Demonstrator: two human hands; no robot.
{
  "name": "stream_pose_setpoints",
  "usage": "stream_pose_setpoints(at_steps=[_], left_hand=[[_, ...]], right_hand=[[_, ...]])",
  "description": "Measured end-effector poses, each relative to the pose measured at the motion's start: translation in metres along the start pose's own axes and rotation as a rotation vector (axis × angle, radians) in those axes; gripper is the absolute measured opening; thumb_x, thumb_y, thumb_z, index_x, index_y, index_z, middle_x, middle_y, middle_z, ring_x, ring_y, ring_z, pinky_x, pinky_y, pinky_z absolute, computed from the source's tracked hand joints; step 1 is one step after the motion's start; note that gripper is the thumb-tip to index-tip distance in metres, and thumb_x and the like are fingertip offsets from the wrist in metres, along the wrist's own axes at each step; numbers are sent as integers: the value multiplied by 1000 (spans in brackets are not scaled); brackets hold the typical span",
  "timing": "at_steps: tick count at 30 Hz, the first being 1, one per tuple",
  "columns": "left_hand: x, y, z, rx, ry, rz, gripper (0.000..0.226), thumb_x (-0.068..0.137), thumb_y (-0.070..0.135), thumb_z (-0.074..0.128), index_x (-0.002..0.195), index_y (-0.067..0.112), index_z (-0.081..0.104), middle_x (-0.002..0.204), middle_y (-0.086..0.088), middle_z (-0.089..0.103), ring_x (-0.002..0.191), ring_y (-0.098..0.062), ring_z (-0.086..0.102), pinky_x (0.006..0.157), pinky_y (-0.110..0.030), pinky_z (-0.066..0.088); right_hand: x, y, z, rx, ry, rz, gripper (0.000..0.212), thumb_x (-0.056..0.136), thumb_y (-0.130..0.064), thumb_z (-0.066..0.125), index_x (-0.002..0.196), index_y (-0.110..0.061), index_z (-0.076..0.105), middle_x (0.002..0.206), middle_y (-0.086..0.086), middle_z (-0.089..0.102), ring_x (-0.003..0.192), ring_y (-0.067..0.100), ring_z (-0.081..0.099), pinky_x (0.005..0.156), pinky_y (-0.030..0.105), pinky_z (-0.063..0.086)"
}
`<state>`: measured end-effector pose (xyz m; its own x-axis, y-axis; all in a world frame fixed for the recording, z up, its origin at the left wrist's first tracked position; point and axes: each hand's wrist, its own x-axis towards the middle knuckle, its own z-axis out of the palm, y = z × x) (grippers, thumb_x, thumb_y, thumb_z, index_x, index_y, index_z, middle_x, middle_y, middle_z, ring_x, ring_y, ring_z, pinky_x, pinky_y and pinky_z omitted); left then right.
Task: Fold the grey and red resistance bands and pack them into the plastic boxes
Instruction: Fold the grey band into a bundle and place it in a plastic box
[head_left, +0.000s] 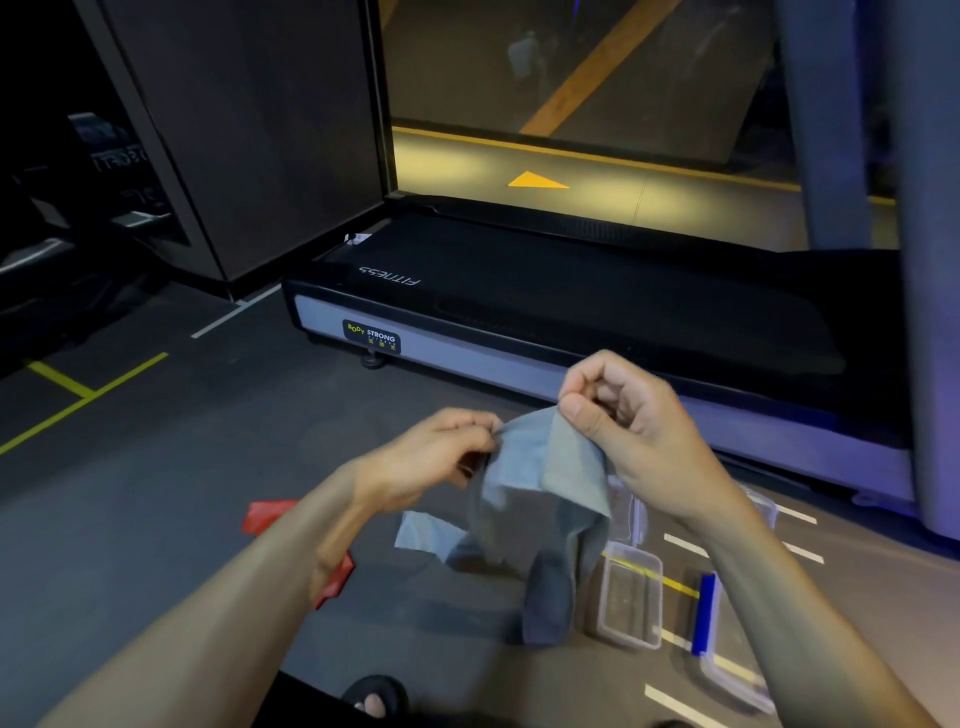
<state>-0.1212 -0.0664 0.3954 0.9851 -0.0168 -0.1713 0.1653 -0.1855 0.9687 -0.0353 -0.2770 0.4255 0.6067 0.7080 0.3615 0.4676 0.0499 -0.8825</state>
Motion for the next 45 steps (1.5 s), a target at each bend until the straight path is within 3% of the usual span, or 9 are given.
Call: stream_pose_setpoints(at_steps=[2, 7, 11, 15, 23, 29, 37, 41, 45], left_hand=[[-4, 4, -9, -45, -2, 11, 10, 84, 18, 57, 77, 12, 60, 77, -14, 42, 68, -17, 41, 60, -35, 23], [-8, 10, -23, 119, 13, 51, 19, 86, 22, 61, 68, 21, 68, 67, 1, 56, 63, -10, 49, 59, -26, 36], [-11, 12, -30, 10, -19, 75, 25, 97, 11, 61, 73, 15, 65, 64, 3, 53, 57, -6, 46, 54, -19, 35], [-11, 5, -30, 254, -78, 26, 27, 104, 21, 58, 77, 17, 64, 69, 5, 51, 65, -7, 43, 63, -22, 36], [-10, 8, -25, 6, -116, 13, 25, 105, 16, 52, 83, 15, 64, 71, 2, 50, 62, -6, 43, 54, -16, 34], [-1, -2, -23, 217, -115, -27, 23, 105, 21, 57, 85, 19, 69, 77, 7, 64, 72, -6, 53, 67, -21, 40], [0, -7, -24, 165, -166, -13, 8, 97, 19, 62, 96, 14, 67, 92, -5, 63, 89, -18, 53, 87, -32, 42], [3, -3, -17, -225, -129, -87, 10, 90, 15, 56, 92, 13, 65, 81, -11, 53, 70, -21, 50, 62, -34, 40], [5, -5, -17, 109, -42, -124, 24, 102, 9, 51, 84, 17, 65, 65, 3, 45, 53, -6, 36, 47, -19, 26]], right_hand=[[2, 4, -9, -33, 34, 7, 9, 99, -13, 62, 97, -5, 60, 79, 5, 56, 72, 7, 50, 66, 18, 40], [-1, 16, -11, -156, 0, 60, 6, 100, -8, 63, 94, -11, 61, 82, 15, 60, 74, 10, 52, 69, 20, 42], [-4, 18, -10, -180, 3, 77, 7, 100, -9, 62, 94, -13, 61, 84, 15, 61, 74, 12, 53, 69, 19, 42], [-7, 22, -12, -213, 3, 86, 8, 100, -10, 63, 94, -15, 61, 84, 12, 61, 77, 26, 55, 70, 24, 42], [-13, 30, -22, -239, 30, 78, 9, 100, -14, 62, 94, -20, 61, 81, 7, 61, 75, 23, 55, 69, 34, 44], [-17, 34, -17, -277, 8, 69, 10, 101, -15, 62, 94, -23, 60, 82, 7, 61, 78, 29, 56, 72, 48, 47], [-20, 38, -24, -329, 61, 75, 11, 100, -15, 63, 93, -23, 60, 79, 4, 60, 74, 23, 55, 67, 40, 46], [-19, 38, -27, -305, 92, 73, 10, 101, -16, 62, 93, -22, 60, 80, 6, 60, 75, 27, 55, 67, 41, 45], [-20, 39, -28, -286, 98, 82, 10, 101, -15, 62, 93, -21, 59, 79, 7, 60, 75, 29, 54, 67, 41, 43]])
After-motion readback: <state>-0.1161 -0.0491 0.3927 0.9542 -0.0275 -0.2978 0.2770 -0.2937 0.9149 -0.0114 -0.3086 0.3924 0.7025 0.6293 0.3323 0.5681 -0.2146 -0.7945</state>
